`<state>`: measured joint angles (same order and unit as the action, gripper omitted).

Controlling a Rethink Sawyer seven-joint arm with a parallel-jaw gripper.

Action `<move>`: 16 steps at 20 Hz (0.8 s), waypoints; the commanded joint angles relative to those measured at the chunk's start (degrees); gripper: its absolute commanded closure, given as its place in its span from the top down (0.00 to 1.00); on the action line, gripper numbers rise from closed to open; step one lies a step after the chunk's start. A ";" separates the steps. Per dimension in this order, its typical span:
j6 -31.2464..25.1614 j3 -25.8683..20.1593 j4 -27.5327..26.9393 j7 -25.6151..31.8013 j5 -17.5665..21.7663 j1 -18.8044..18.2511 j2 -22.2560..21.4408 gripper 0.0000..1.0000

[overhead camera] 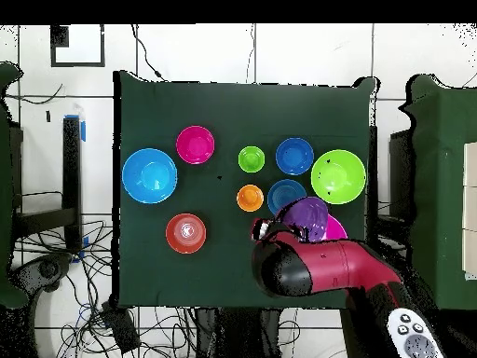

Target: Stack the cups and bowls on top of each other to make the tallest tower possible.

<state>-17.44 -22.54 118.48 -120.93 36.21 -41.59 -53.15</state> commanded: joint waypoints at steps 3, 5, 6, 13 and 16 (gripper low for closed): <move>-5.00 -1.86 -1.97 8.01 6.59 0.04 6.14 0.00; -5.43 -1.30 -1.26 8.05 7.00 -0.44 5.41 0.00; -5.41 -1.04 -0.99 7.94 7.32 -0.57 5.13 0.00; -4.69 3.82 -0.49 5.42 11.60 0.15 4.52 0.00; -5.73 4.88 -0.50 4.94 11.95 0.19 4.01 0.00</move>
<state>-17.43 -20.16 117.98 -120.93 42.91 -42.57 -49.31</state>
